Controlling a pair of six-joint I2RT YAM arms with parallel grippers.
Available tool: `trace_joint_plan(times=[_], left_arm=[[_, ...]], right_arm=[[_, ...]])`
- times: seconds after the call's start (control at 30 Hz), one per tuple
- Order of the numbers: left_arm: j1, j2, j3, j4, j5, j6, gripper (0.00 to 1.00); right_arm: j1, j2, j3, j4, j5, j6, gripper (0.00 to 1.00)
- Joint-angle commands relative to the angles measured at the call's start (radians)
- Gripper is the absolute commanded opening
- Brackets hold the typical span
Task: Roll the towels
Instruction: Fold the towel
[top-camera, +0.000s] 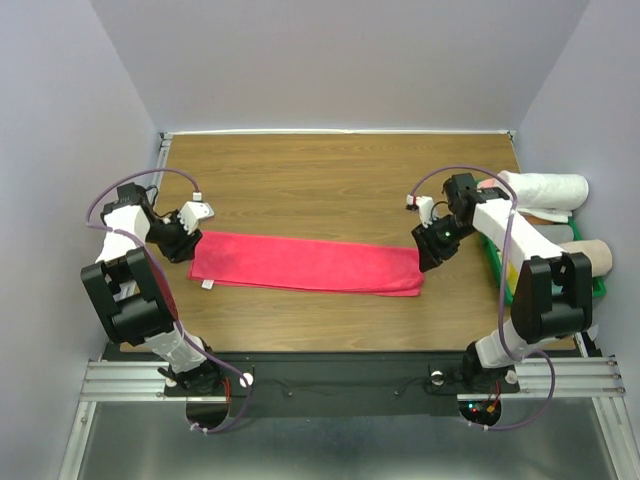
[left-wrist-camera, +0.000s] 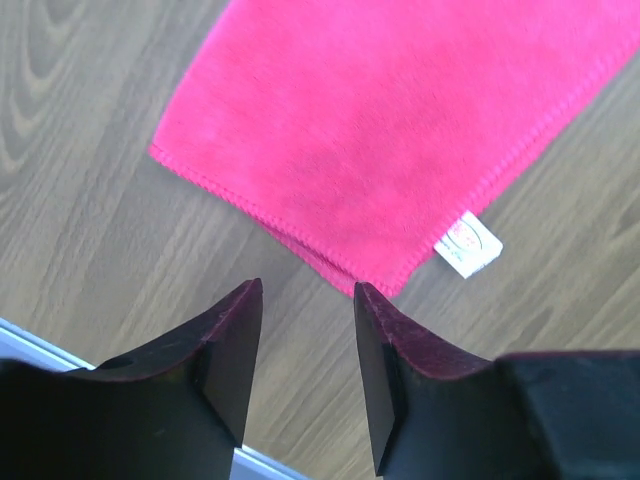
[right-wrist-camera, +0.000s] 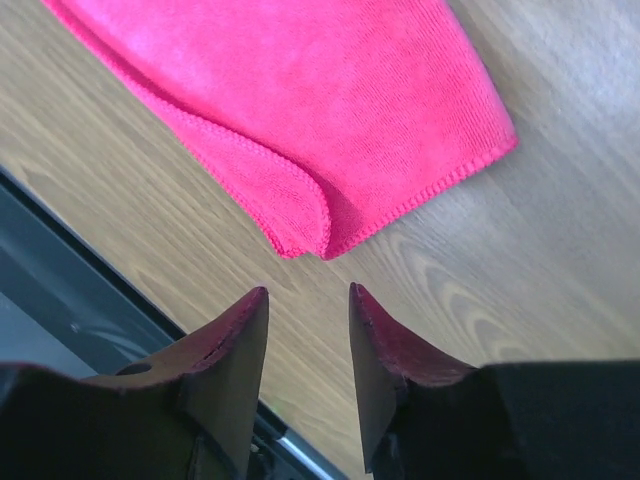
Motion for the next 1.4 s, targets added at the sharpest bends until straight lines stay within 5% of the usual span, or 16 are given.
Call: trace_joint_plan(times=[0.0, 0.27, 0.7, 0.87, 1.07, 1.37], left_arm=[[-0.005, -0.015, 0.0, 0.087, 0.051, -0.169, 0.51], [-0.01, 0.048, -0.057, 0.173, 0.003, -0.278, 0.55], [-0.013, 0.05, -0.109, 0.304, 0.049, -0.571, 0.52], [-0.013, 0.063, -0.062, 0.334, 0.068, -0.669, 0.51], [-0.013, -0.001, -0.026, 0.282, 0.103, -0.623, 0.53], [-0.048, -0.099, -0.071, 0.252, 0.051, -0.519, 0.54]], right_arm=[[0.04, 0.003, -0.023, 0.056, 0.045, 0.112, 0.43], [0.186, 0.026, -0.121, 0.145, 0.186, 0.161, 0.43], [0.164, 0.27, -0.059, 0.379, 0.548, 0.132, 0.33], [0.123, 0.29, 0.061, 0.377, 0.543, 0.118, 0.33], [0.12, 0.117, 0.069, 0.264, 0.39, 0.144, 0.47], [-0.052, 0.106, 0.055, 0.164, 0.211, 0.346, 0.39]])
